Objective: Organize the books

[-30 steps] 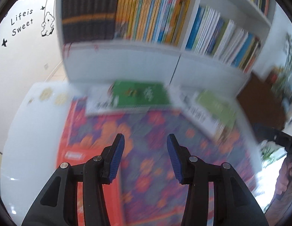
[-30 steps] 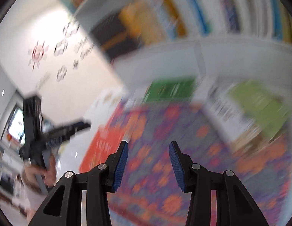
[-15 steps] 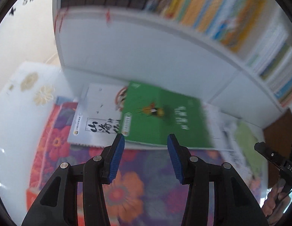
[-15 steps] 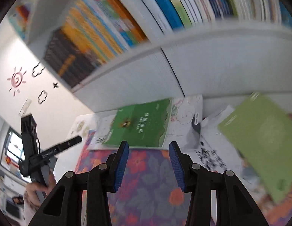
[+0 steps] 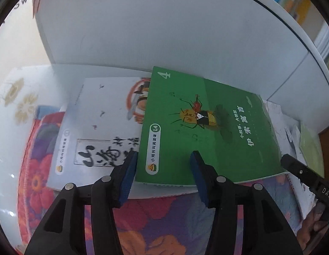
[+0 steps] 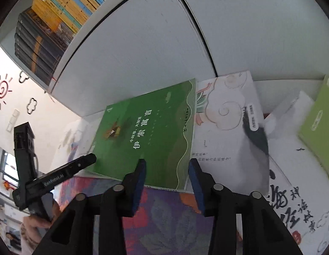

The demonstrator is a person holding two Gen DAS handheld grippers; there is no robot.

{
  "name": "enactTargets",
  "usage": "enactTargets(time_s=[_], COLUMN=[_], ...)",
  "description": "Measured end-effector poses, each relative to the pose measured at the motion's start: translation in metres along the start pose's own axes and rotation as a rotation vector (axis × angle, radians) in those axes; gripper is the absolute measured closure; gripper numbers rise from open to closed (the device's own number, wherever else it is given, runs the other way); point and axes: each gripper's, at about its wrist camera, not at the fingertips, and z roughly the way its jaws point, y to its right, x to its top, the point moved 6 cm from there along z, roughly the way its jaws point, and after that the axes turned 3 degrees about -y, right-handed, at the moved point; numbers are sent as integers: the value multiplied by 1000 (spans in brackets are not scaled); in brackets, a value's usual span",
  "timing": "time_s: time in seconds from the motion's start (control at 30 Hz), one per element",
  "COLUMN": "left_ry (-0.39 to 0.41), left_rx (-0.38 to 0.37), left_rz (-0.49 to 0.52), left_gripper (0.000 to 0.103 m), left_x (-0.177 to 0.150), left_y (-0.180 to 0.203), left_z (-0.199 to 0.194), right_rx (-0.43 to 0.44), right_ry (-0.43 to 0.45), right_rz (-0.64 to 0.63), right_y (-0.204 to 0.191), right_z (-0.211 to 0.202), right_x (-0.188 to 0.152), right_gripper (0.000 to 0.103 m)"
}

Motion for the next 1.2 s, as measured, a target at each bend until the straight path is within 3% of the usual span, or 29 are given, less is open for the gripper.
enactTargets(time_s=[0.27, 0.37, 0.47, 0.63, 0.8, 0.97, 1.07, 1.13, 1.2], left_ry=[-50, -70, -99, -121, -133, -160, -200, -145, -92], left_rx=[-57, -59, -81, -94, -93, -180, -297, -217, -168], left_rz=[53, 92, 93, 123, 184, 205, 186, 213, 228], left_gripper=[55, 55, 56, 56, 56, 56, 56, 56, 56], left_x=[-24, -39, -58, -89, -129, -174, -194, -198, -200], left_y=[38, 52, 59, 63, 64, 75, 90, 94, 95], left_z=[-11, -16, -23, -41, -65, -83, -92, -103, -117], right_rx=[-67, -94, -123, -69, -64, -29, 183, 192, 136], right_ry=[-8, -26, -41, -66, -105, -201, -324, -357, -322], right_rz=[48, 30, 4, 35, -5, -36, 6, -71, -179], right_y=[19, 20, 21, 26, 15, 6, -20, -45, -62], right_z=[-21, -38, -54, -88, -123, -143, -144, -144, -151], right_x=[-10, -26, -46, -80, -138, -215, -273, -301, -309], right_gripper=[61, 54, 54, 54, 54, 56, 59, 60, 60])
